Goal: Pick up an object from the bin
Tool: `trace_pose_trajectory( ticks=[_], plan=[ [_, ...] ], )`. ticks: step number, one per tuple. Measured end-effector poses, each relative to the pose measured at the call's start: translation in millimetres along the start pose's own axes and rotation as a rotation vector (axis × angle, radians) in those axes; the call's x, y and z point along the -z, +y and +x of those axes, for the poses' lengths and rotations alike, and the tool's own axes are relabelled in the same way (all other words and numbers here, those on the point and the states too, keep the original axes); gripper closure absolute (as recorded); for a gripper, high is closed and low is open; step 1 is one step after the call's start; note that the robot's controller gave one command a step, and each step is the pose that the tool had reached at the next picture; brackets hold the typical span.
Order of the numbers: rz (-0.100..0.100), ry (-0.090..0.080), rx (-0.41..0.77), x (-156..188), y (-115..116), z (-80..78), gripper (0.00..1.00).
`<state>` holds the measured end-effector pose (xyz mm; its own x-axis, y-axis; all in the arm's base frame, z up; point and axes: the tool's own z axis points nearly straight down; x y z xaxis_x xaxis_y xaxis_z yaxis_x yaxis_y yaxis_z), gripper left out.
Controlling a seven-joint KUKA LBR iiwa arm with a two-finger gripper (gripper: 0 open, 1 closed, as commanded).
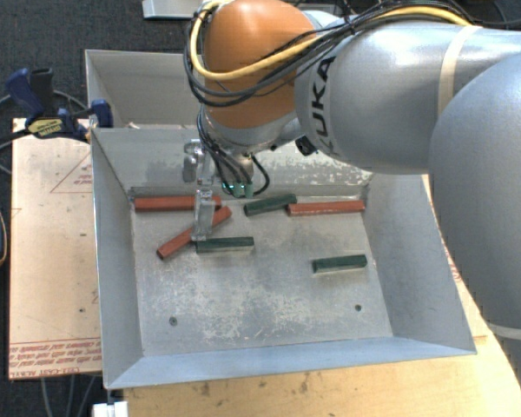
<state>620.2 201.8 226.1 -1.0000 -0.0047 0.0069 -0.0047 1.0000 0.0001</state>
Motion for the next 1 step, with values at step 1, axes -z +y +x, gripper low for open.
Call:
trace_pose_trajectory(
  ticks=[1],
  plan=[
    [0.001, -0.001, -0.069, -118.2, -1.9, -18.4, 0.0]
  ],
)
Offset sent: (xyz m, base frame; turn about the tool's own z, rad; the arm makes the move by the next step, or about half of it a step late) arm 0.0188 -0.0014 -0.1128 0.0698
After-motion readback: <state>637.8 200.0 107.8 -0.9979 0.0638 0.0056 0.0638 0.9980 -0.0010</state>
